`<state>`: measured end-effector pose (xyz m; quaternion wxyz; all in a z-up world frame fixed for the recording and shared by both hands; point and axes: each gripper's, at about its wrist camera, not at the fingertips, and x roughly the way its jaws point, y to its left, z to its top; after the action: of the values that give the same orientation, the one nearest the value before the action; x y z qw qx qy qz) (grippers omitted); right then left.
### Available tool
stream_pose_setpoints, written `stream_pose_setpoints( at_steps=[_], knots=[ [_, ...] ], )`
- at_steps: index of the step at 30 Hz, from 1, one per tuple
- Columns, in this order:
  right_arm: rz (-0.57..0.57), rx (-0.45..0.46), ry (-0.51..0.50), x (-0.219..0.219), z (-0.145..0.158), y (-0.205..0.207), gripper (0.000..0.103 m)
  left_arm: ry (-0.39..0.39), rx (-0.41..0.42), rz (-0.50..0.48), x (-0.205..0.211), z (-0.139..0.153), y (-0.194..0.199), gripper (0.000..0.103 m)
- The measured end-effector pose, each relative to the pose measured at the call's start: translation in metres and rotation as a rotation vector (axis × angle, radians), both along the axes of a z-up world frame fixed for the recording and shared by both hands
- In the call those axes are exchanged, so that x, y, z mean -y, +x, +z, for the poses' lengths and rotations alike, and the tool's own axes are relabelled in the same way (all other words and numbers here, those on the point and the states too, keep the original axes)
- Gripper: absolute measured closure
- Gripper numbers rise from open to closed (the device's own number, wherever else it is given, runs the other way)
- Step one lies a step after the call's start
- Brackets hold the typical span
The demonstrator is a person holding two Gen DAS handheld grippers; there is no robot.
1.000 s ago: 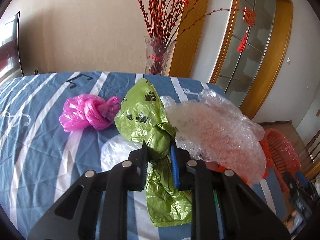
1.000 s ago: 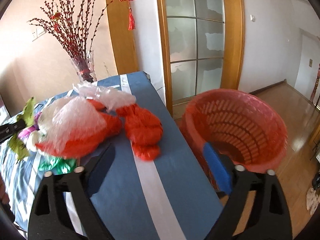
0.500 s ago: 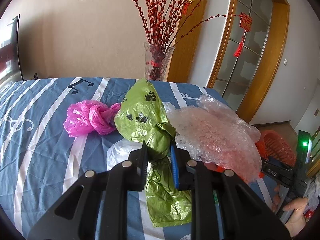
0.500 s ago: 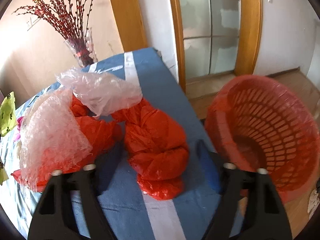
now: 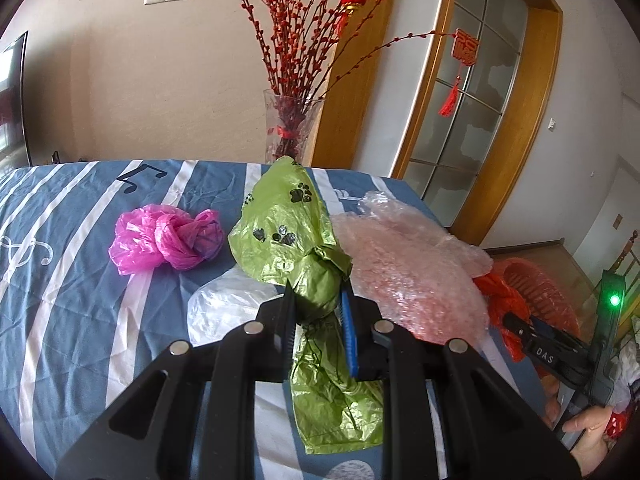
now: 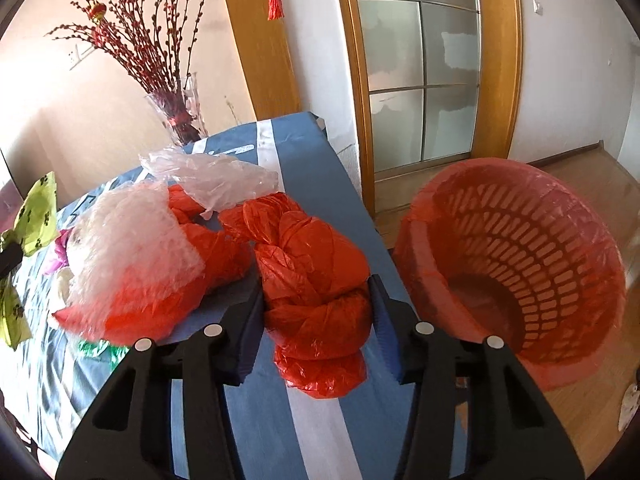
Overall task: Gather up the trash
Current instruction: 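Carry the red bag with the right tool into the red basket and release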
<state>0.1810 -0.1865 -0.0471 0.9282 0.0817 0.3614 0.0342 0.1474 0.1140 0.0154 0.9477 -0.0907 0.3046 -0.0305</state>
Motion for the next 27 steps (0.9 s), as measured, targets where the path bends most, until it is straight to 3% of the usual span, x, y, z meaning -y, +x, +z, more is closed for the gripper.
stream_pose_setpoints(
  at_steps=[11,27],
  knots=[
    [-0.076,0.050,-0.008,0.034,0.017,-0.039,0.053,-0.013,0.022,-0.104,0.042,0.013,-0.010,0.082],
    [-0.243,0.174,-0.034,0.094,0.045,-0.068,0.053,-0.045,0.009,-0.348,0.161,0.016,0.003,0.082]
  ],
)
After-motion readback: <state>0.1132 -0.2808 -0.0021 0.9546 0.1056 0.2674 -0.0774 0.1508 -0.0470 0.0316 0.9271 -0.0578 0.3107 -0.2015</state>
